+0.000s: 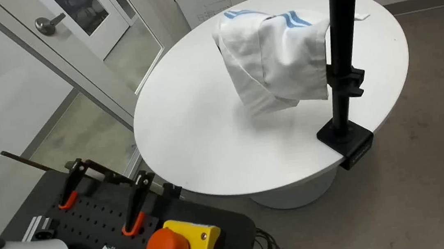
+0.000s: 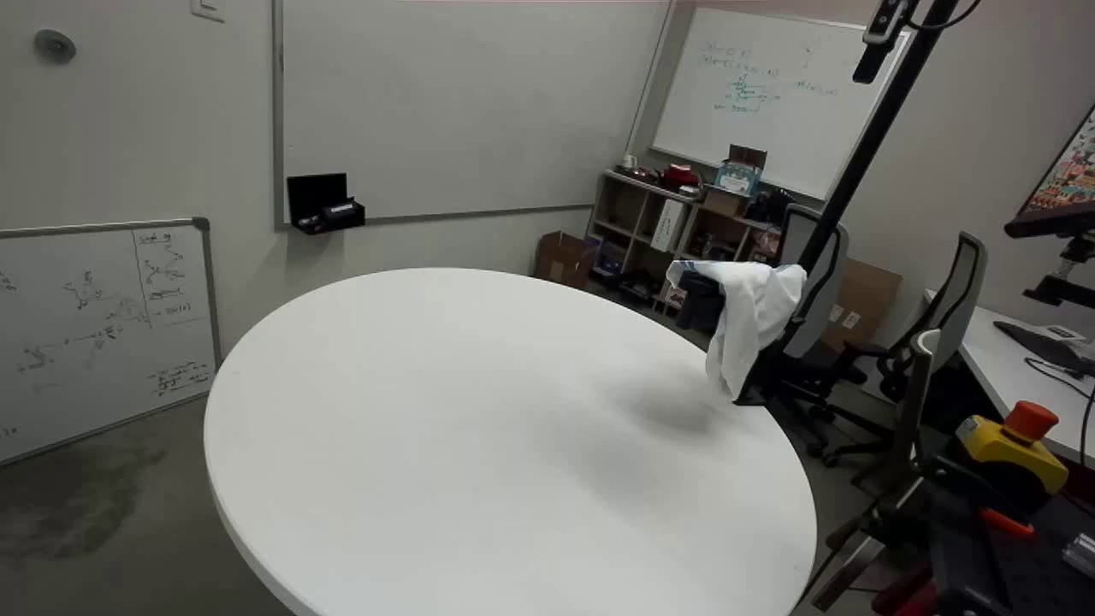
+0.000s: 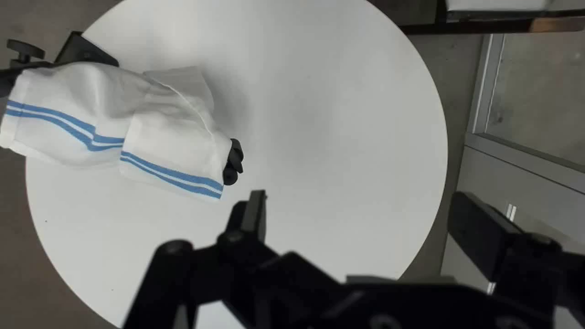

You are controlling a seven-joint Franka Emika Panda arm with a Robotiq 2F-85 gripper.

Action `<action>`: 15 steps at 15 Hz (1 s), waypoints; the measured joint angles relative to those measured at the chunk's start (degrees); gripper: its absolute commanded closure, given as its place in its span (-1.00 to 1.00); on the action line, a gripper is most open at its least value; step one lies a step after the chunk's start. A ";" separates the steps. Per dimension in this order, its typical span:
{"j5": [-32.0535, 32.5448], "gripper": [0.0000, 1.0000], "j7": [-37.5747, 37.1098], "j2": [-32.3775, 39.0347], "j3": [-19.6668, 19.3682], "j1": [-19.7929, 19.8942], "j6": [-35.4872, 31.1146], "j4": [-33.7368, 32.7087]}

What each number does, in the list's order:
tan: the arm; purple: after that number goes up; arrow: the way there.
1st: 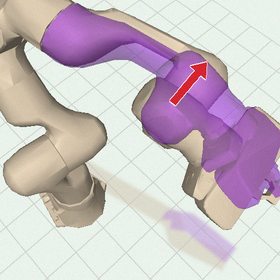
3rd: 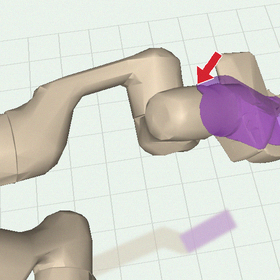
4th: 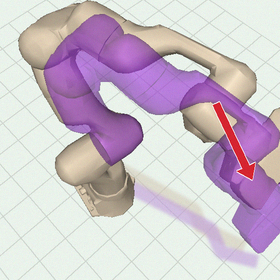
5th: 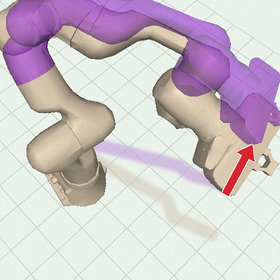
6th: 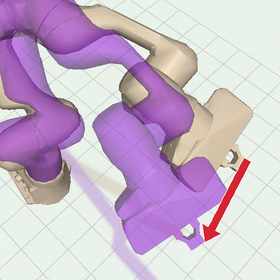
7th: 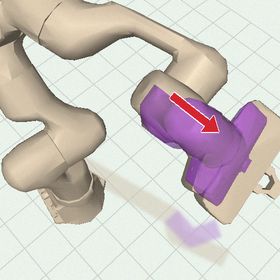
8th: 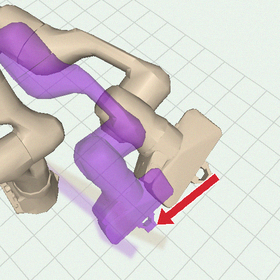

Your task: Put the white cloth on the table

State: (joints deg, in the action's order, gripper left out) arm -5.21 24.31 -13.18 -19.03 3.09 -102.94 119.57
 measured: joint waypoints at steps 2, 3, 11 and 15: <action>0.00 -1.00 0.00 0.00 0.00 0.00 -0.03 0.00; 0.00 -1.00 0.00 0.00 0.00 0.00 -0.03 0.00; 0.00 -1.00 0.00 0.00 0.23 0.26 -0.03 0.00; 0.02 -1.00 -0.62 1.40 1.44 1.81 -0.82 -0.38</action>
State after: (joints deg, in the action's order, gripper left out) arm -5.19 23.70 -11.79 -17.58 4.90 -103.76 119.18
